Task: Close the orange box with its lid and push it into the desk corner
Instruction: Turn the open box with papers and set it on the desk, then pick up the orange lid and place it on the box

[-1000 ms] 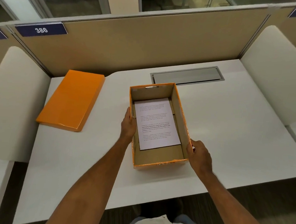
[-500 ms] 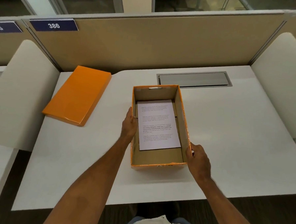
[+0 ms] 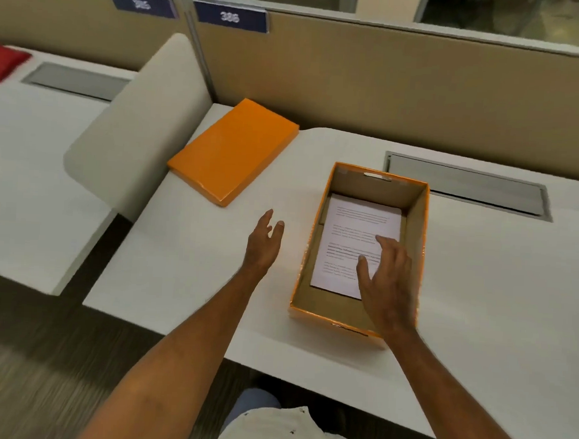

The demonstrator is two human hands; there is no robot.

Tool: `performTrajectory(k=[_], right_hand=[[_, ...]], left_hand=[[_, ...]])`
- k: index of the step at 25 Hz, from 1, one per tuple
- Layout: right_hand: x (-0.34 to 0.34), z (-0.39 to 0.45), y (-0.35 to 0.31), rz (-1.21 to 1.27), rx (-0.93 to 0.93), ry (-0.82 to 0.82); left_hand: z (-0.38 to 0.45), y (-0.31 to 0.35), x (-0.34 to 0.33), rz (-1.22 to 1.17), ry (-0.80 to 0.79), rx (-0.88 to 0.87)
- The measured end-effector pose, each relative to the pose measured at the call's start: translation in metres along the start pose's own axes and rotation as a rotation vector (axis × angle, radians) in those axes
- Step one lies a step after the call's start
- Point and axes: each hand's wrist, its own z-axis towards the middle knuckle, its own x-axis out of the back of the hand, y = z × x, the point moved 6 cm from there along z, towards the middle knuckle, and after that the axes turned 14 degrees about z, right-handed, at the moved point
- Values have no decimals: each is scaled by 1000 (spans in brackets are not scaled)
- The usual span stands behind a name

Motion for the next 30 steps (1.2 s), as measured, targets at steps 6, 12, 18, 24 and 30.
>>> performTrajectory(k=[6, 12, 18, 24, 30], right_hand=[[-102, 48, -78, 148, 51, -86], [-222, 92, -142, 190, 40, -160], [-330, 133, -147, 233, -167, -262], [-398, 170, -121, 325, -441, -296], [-427, 195, -102, 612, -802, -121]], left_hand=[[47, -44, 81, 5, 53, 63], [134, -84, 164, 17, 67, 75], [230, -103, 213, 49, 95, 47], [327, -116, 227, 202, 131, 32], [389, -133, 223, 483, 105, 62]])
